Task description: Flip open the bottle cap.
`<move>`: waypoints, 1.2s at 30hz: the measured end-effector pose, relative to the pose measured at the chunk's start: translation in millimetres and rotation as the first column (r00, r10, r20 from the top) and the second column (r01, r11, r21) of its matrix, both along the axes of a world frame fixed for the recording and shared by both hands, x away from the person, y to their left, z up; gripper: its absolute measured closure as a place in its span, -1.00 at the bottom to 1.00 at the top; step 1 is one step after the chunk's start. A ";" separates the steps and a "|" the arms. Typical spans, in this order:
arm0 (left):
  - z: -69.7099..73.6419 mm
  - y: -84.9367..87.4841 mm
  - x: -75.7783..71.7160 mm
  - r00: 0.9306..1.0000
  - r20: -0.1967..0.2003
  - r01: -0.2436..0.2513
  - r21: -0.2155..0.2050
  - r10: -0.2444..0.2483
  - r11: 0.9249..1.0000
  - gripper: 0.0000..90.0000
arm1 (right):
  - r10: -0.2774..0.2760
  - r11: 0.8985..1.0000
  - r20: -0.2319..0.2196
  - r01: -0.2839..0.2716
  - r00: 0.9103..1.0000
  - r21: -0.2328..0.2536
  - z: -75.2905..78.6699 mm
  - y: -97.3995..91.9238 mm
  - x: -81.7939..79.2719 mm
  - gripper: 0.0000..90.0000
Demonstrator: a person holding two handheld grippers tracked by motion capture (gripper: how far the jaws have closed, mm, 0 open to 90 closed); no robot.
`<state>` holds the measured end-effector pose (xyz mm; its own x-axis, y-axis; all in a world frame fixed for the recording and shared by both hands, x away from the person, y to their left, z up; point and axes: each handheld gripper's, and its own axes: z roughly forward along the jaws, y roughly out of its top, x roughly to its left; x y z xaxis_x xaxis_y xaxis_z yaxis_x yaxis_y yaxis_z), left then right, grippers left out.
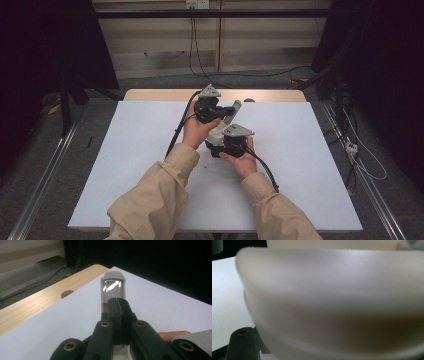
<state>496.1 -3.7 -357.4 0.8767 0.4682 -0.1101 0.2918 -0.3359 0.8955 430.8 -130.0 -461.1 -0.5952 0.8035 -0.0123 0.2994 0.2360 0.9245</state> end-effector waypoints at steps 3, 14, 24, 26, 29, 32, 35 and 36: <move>-0.5 -1.0 0.3 1.000 0.000 0.001 0.001 -0.001 1.000 1.00 | 0.000 1.000 0.000 0.000 1.000 -0.001 0.0 -0.1 0.0 -0.58; -2.7 -2.8 1.3 1.000 -0.003 0.004 0.005 -0.004 1.000 1.00 | 0.002 1.000 0.000 -0.002 1.000 -0.001 -0.1 -0.2 0.1 -0.58; -2.1 -3.8 1.8 1.000 0.003 0.006 0.014 -0.006 1.000 1.00 | 0.001 1.000 0.001 -0.001 1.000 0.001 -0.3 -0.3 0.0 -0.58; -2.1 -4.1 2.1 1.000 0.004 0.007 0.015 -0.007 1.000 1.00 | 0.001 1.000 0.000 -0.001 1.000 0.000 -0.3 -0.3 0.0 -0.58; -2.7 -4.7 2.4 1.000 0.003 0.007 0.014 -0.007 1.000 1.00 | 0.002 1.000 0.000 -0.002 1.000 0.000 -0.3 -0.3 0.0 -0.58; -3.7 -5.0 3.0 1.000 0.000 0.008 0.014 -0.008 1.000 1.00 | 0.001 1.000 0.000 -0.001 1.000 0.001 -0.3 -0.2 -0.1 -0.58; -4.5 -5.8 3.1 1.000 -0.001 0.006 0.012 -0.006 1.000 1.00 | 0.001 1.000 0.000 -0.001 1.000 0.001 -0.3 -0.3 0.0 -0.58; -4.8 -6.0 3.2 1.000 0.000 0.006 0.012 -0.006 1.000 1.00 | 0.001 1.000 0.000 -0.001 1.000 0.001 -0.3 -0.3 0.0 -0.58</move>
